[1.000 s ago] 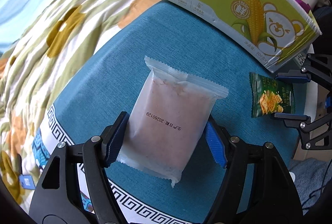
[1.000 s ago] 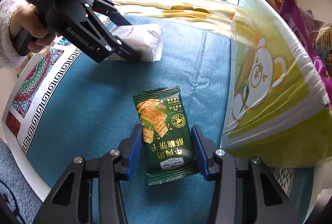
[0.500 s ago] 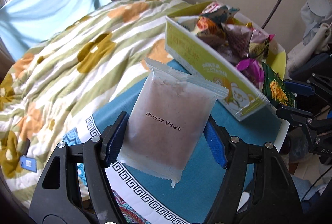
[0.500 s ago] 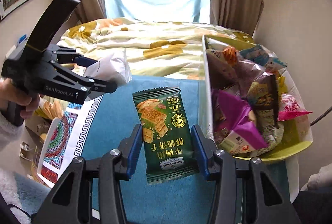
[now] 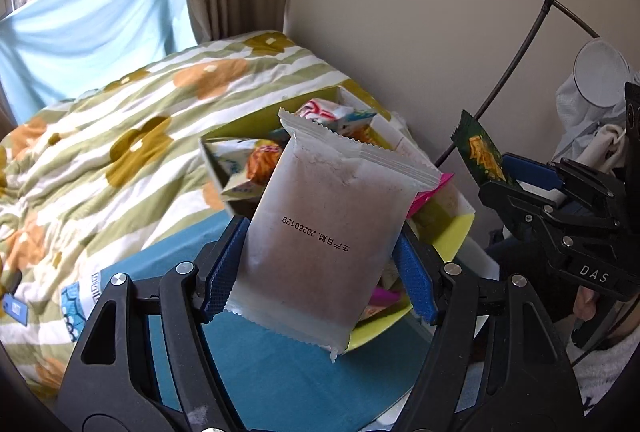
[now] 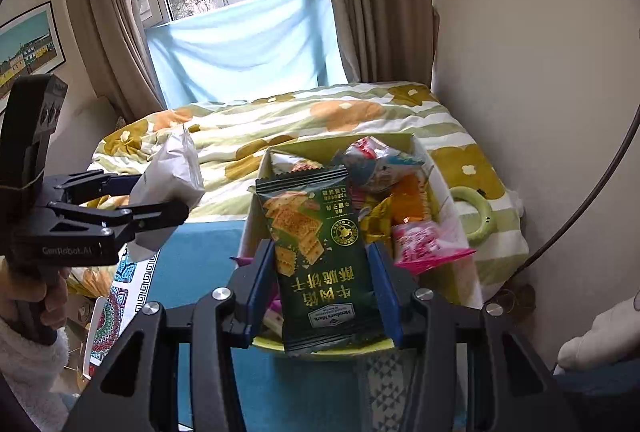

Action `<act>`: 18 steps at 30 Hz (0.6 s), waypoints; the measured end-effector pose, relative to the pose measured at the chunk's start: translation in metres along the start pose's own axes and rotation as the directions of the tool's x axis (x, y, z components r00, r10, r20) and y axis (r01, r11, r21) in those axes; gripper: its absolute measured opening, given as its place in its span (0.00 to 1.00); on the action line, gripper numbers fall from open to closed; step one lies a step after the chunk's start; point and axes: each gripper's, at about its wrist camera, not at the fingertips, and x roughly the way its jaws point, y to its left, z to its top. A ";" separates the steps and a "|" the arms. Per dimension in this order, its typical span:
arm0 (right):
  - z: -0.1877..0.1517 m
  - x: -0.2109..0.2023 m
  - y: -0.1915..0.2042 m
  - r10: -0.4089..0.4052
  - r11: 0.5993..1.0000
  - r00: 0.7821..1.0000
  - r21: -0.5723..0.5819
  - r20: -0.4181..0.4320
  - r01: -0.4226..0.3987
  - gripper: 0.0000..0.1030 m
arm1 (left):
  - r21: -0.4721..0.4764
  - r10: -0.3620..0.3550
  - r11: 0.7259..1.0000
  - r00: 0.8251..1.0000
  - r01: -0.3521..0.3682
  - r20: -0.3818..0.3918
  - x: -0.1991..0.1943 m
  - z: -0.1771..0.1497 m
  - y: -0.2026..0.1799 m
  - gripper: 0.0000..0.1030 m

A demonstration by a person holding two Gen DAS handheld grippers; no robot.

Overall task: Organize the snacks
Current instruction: 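Carry both snacks over the yellow box and open both tools to drop them in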

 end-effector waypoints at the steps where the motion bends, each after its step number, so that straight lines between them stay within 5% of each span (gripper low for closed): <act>1: 0.003 -0.003 -0.011 -0.002 1.000 1.000 -0.005 0.009 0.002 0.42 | -0.004 -0.001 1.000 1.000 0.001 -0.002 0.008 0.004 -0.012 0.66; 9: 0.027 -0.010 -0.085 0.021 0.999 0.999 -0.036 0.042 -0.020 0.42 | -0.079 0.003 0.997 1.000 -0.005 -0.026 0.069 0.014 -0.073 0.69; 12: 0.032 -0.002 -0.100 0.044 0.997 0.999 -0.064 0.029 -0.042 0.42 | -0.133 0.064 0.989 0.998 -0.065 -0.007 0.074 0.009 -0.076 1.00; 18: 0.031 0.018 -0.114 0.105 0.991 0.994 -0.086 -0.009 -0.106 0.42 | -0.202 0.127 0.971 0.992 -0.130 -0.029 0.070 -0.015 -0.065 0.99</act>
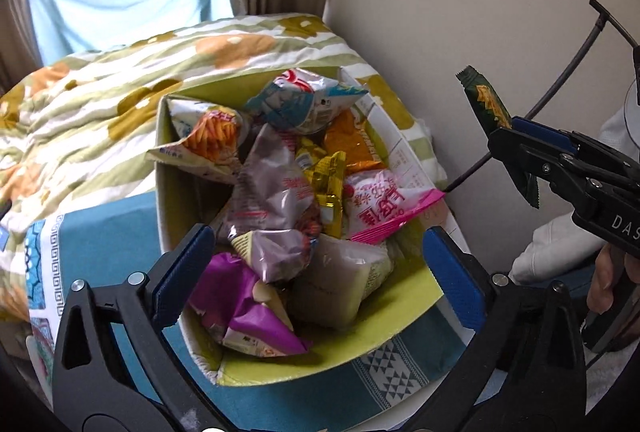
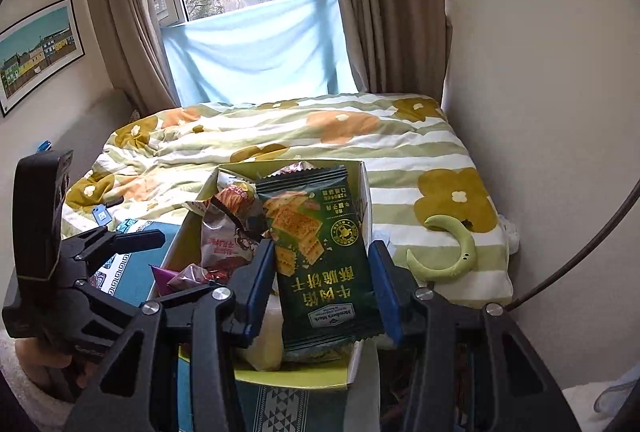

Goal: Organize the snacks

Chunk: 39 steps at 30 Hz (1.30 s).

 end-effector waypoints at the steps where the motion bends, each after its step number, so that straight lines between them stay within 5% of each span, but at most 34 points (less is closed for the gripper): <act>1: -0.001 0.004 -0.002 0.012 1.000 1.000 0.000 -0.007 -0.012 0.42 | -0.008 0.014 1.000 1.000 -0.014 0.001 -0.002 -0.004 0.001 0.99; 15: 0.031 0.061 0.019 0.134 0.990 0.986 -0.028 -0.096 -0.137 0.42 | -0.093 0.182 0.978 0.982 -0.186 -0.044 -0.014 -0.013 0.033 1.00; 22: 0.022 0.083 0.022 0.148 0.989 0.974 0.004 -0.171 -0.149 0.43 | -0.143 0.205 0.967 0.976 -0.213 -0.069 -0.018 -0.030 0.047 0.99; 23: 0.018 0.084 0.022 0.153 0.988 0.972 0.016 -0.180 -0.152 0.46 | -0.142 0.206 0.967 0.976 -0.214 -0.069 -0.020 -0.033 0.048 0.99; 25: 0.012 0.084 0.020 0.157 0.987 0.970 0.046 -0.183 -0.152 0.69 | -0.135 0.209 0.967 0.976 -0.216 -0.067 -0.024 -0.039 0.050 0.99; 26: 0.009 0.082 0.018 0.151 0.988 0.973 0.064 -0.176 -0.142 0.92 | -0.133 0.211 0.967 0.975 -0.218 -0.066 -0.027 -0.041 0.050 0.99; 27: 0.006 0.079 0.016 0.146 0.988 0.975 0.083 -0.168 -0.133 0.99 | -0.132 0.212 0.967 0.975 -0.219 -0.064 -0.030 -0.044 0.051 0.99; 39: -0.019 0.004 0.046 0.049 0.993 0.996 0.108 -0.077 -0.041 0.99 | -0.104 0.210 0.974 0.975 -0.202 0.070 -0.125 -0.080 0.063 1.00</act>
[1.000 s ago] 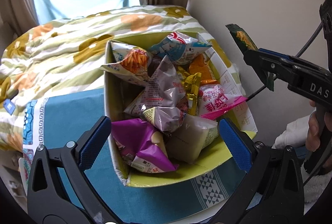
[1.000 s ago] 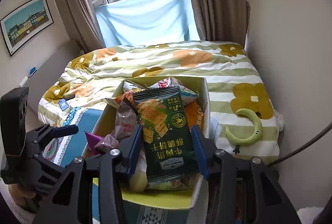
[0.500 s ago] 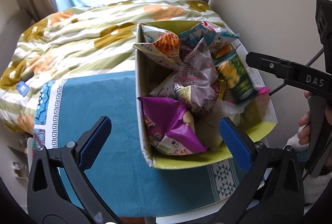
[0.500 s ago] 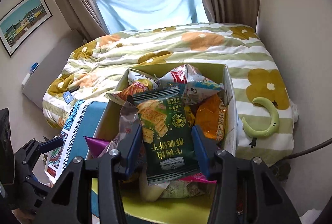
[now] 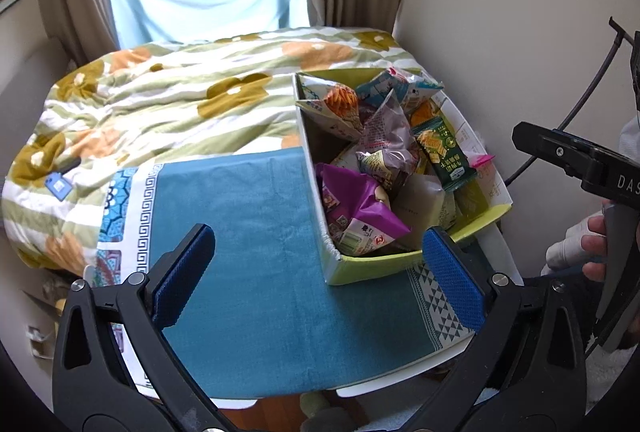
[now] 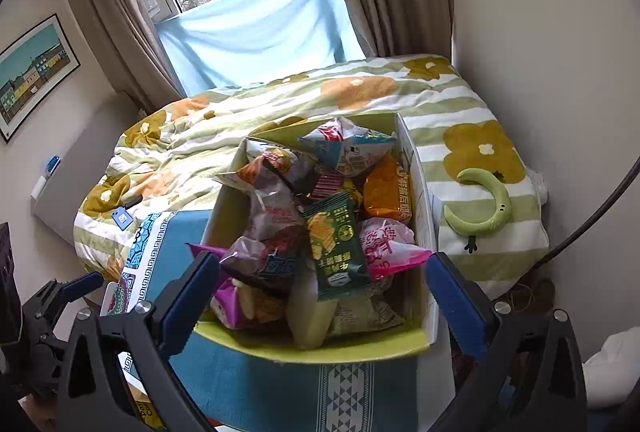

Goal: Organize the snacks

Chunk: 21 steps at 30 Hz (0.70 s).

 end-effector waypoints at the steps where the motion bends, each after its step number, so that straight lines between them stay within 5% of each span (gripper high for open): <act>1: -0.003 -0.009 0.009 -0.005 1.000 1.000 -0.011 0.015 0.005 0.99 | -0.001 0.005 1.000 1.000 -0.005 0.020 -0.013 -0.001 0.004 1.00; 10: -0.043 -0.098 0.086 -0.059 0.995 0.982 -0.066 0.177 0.072 0.99 | -0.052 0.115 0.993 0.966 -0.105 0.232 -0.127 -0.034 0.047 1.00; 21: -0.100 -0.134 0.140 -0.166 0.974 0.951 -0.110 0.261 0.200 0.99 | -0.076 0.186 0.982 0.928 -0.170 0.323 -0.185 -0.083 0.070 1.00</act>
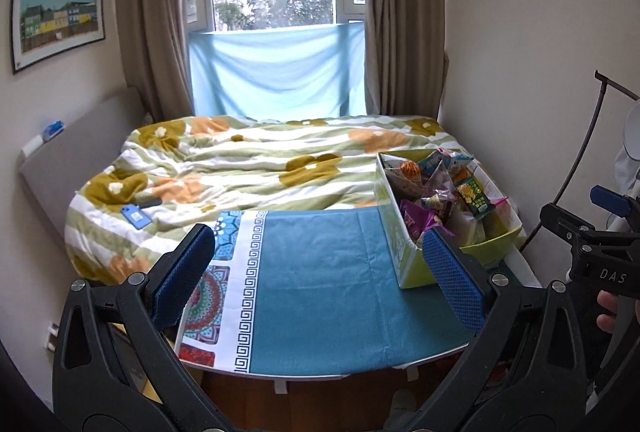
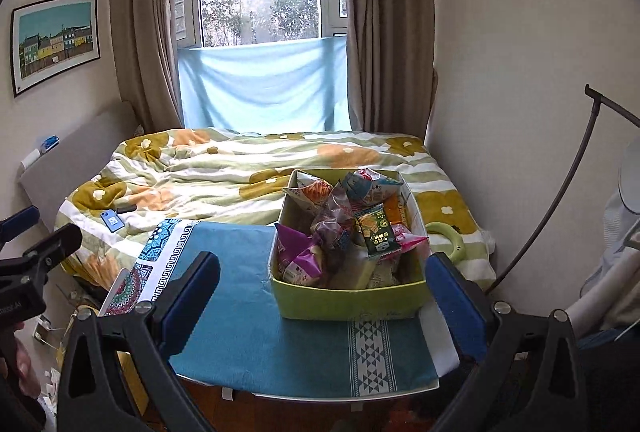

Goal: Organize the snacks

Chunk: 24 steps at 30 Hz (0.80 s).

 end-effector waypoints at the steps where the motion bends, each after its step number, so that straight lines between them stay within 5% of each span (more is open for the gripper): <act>1: -0.002 -0.001 0.001 -0.004 1.000 1.000 0.002 -0.001 0.004 0.99 | -0.001 -0.002 1.000 1.000 0.002 0.002 -0.001 -0.001 0.001 1.00; 24: -0.013 -0.009 0.012 -0.044 0.999 0.999 0.005 -0.010 0.044 0.99 | -0.015 -0.016 1.000 1.000 0.016 0.009 0.001 -0.002 0.000 1.00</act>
